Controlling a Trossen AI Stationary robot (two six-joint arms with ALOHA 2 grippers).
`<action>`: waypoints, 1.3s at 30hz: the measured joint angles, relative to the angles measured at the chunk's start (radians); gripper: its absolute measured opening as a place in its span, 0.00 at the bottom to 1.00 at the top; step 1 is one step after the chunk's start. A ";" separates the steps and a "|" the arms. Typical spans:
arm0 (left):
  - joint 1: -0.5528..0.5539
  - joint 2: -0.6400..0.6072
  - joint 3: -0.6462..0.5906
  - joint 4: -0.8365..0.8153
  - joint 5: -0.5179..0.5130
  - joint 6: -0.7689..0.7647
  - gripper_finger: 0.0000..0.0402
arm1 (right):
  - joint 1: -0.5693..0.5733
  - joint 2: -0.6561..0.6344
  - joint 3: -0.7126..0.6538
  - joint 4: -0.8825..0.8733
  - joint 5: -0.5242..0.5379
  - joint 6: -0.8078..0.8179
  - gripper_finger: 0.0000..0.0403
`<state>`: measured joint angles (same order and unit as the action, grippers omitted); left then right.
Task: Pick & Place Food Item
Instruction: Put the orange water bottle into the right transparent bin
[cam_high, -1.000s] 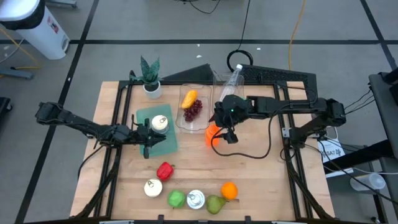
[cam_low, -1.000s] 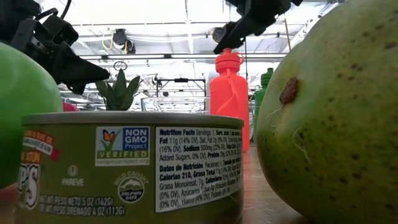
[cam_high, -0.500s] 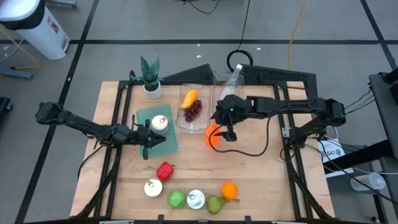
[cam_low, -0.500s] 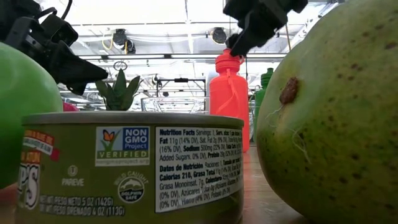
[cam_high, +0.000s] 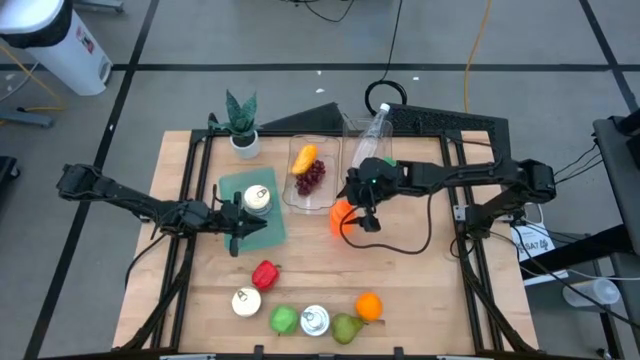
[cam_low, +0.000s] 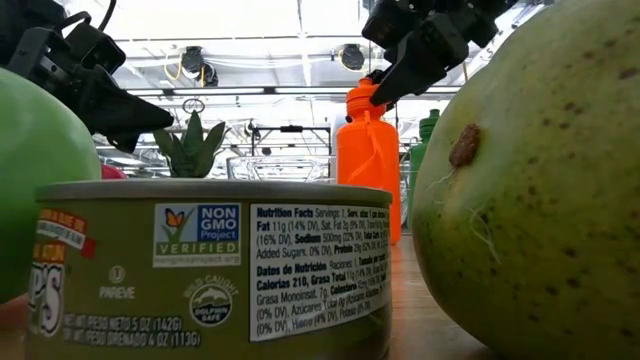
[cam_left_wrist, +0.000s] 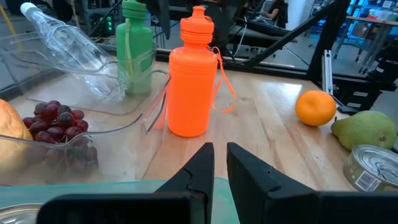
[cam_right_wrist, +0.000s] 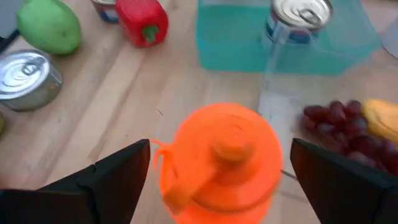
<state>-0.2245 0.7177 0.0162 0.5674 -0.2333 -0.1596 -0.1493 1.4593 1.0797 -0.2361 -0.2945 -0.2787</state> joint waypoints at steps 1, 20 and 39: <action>0.000 0.000 0.000 0.000 0.000 0.000 0.12 | 0.000 0.000 -0.011 0.023 -0.014 0.000 0.92; 0.000 0.000 0.000 0.004 -0.002 0.006 0.12 | -0.001 0.000 -0.099 0.222 -0.048 0.039 0.49; 0.000 0.001 0.000 0.010 -0.003 0.002 0.12 | -0.105 -0.118 0.313 -0.104 0.052 0.021 0.49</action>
<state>-0.2241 0.7189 0.0162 0.5777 -0.2367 -0.1574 -0.2539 1.3411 1.3924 -0.3404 -0.2422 -0.2578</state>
